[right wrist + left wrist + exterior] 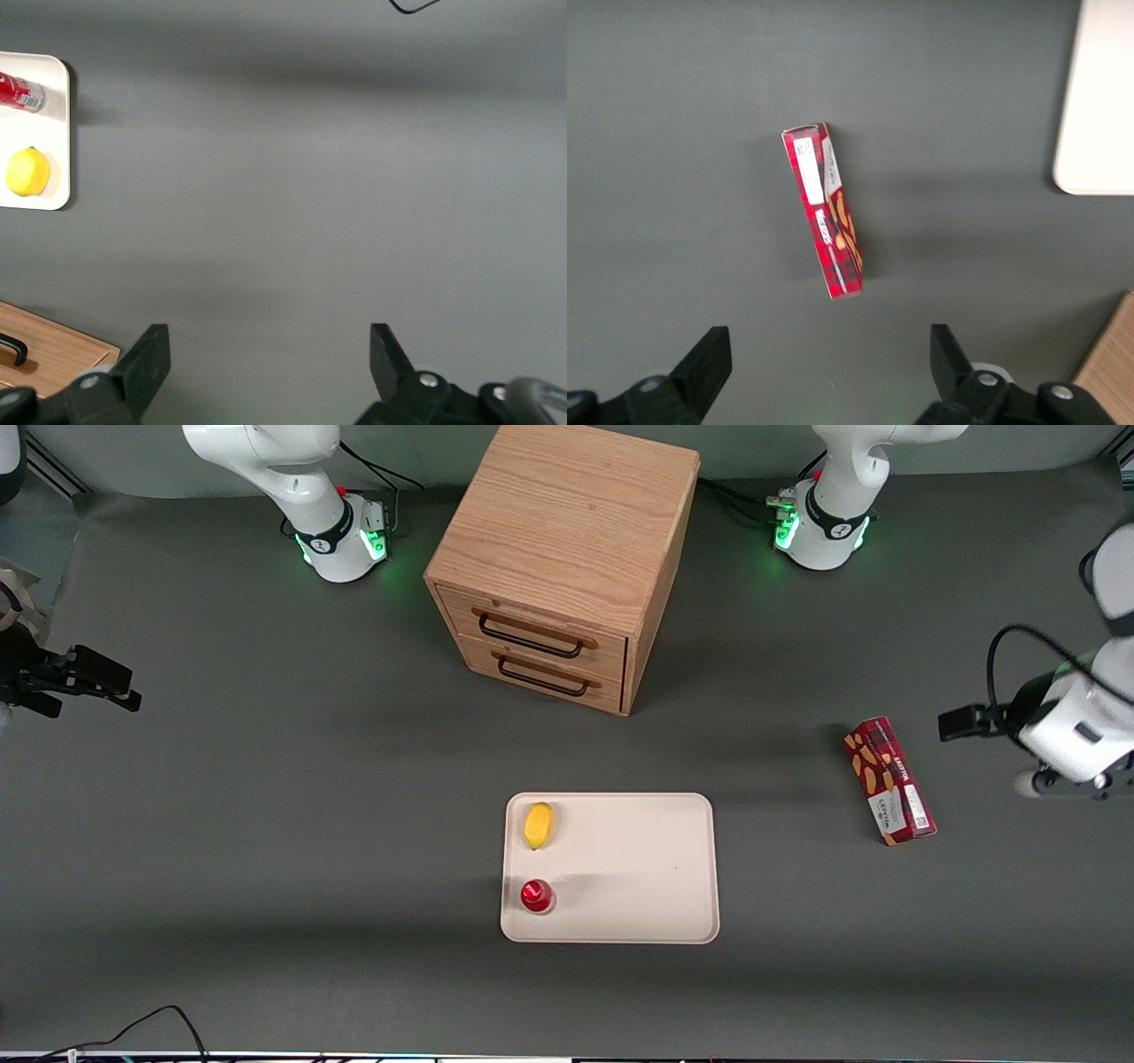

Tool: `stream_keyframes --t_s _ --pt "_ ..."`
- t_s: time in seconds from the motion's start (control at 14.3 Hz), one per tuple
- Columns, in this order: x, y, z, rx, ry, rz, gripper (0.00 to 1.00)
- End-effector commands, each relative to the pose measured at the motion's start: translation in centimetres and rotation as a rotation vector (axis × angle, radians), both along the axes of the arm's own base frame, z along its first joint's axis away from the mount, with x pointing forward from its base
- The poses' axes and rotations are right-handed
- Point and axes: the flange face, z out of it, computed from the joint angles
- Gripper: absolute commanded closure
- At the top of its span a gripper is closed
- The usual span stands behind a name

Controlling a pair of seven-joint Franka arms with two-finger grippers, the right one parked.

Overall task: Place red cookie box on tray
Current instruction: 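Move the left gripper down over the red tartan cookie box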

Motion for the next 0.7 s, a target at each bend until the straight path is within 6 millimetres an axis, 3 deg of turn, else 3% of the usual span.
stream_keyframes --t_s 0.0,0.35,0.63 --pt "-0.8 0.9 -7.0 -0.003 -0.002 0.041 0.0" --pt "-2.7 2.0 -17.4 0.001 -0.106 0.064 0.0" --pt "-3.1 2.7 -21.5 -0.008 -0.136 0.086 0.0"
